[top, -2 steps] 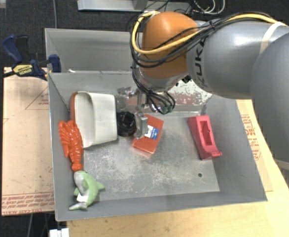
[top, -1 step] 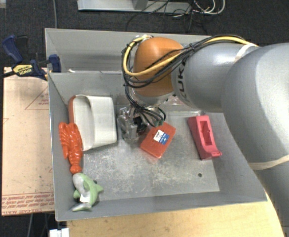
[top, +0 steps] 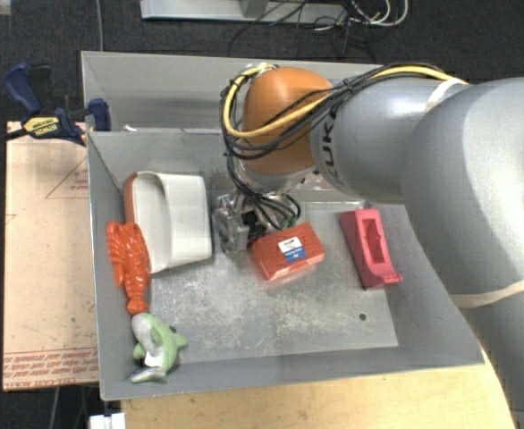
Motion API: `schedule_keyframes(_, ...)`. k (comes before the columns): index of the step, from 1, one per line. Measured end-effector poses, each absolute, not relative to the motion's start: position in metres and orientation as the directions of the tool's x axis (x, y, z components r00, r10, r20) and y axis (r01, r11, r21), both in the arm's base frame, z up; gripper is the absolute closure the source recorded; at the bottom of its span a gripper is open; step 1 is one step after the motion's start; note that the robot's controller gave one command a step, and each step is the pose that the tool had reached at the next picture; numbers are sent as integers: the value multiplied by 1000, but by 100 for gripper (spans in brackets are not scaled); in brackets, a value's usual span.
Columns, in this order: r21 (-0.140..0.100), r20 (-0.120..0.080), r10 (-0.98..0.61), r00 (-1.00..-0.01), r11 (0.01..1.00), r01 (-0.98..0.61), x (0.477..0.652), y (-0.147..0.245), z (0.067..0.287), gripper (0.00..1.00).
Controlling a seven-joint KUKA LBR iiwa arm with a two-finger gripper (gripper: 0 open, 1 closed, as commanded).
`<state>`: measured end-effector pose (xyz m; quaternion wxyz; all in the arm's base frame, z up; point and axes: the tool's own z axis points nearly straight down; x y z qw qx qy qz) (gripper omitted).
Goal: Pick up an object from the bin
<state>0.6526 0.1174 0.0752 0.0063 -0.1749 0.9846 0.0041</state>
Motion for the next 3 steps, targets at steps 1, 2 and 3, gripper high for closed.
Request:
schedule_keyframes(1, 4, -20, -496, -868, 868, -496, 632, 80, 75, 100)
schedule_keyframes(2, 6, -12, -392, -920, 920, -392, 624, 48, 76, 100)
schedule_keyframes(3, 7, -17, -348, -937, 938, -348, 609, 46, 73, 100)
